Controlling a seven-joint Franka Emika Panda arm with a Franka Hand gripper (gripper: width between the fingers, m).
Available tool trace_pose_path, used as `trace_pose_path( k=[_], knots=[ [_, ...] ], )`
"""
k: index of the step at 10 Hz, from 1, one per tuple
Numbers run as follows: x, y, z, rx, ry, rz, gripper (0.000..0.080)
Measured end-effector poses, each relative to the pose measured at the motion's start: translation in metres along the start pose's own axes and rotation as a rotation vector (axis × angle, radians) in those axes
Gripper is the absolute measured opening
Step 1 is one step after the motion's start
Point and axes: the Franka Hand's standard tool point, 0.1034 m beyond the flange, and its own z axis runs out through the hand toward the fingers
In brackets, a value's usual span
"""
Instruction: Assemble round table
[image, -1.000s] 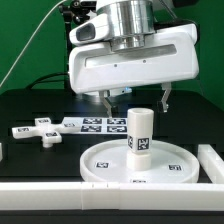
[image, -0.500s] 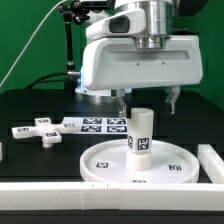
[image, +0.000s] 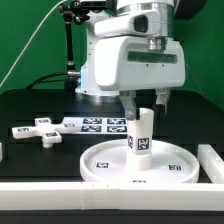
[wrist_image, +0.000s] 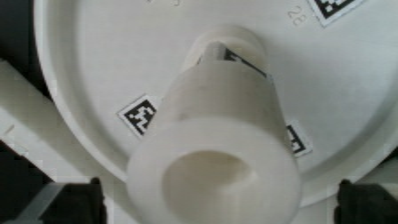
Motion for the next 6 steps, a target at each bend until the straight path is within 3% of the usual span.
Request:
trace_pose_path(
  k=[2, 6],
  knots=[
    [-0.0007, -0.0042, 0.0037, 0.034, -0.05, -0.196, 0.0649],
    [-0.0047, 0.0001, 0.0039, 0.03, -0.054, -0.434, 0.0649]
  ],
)
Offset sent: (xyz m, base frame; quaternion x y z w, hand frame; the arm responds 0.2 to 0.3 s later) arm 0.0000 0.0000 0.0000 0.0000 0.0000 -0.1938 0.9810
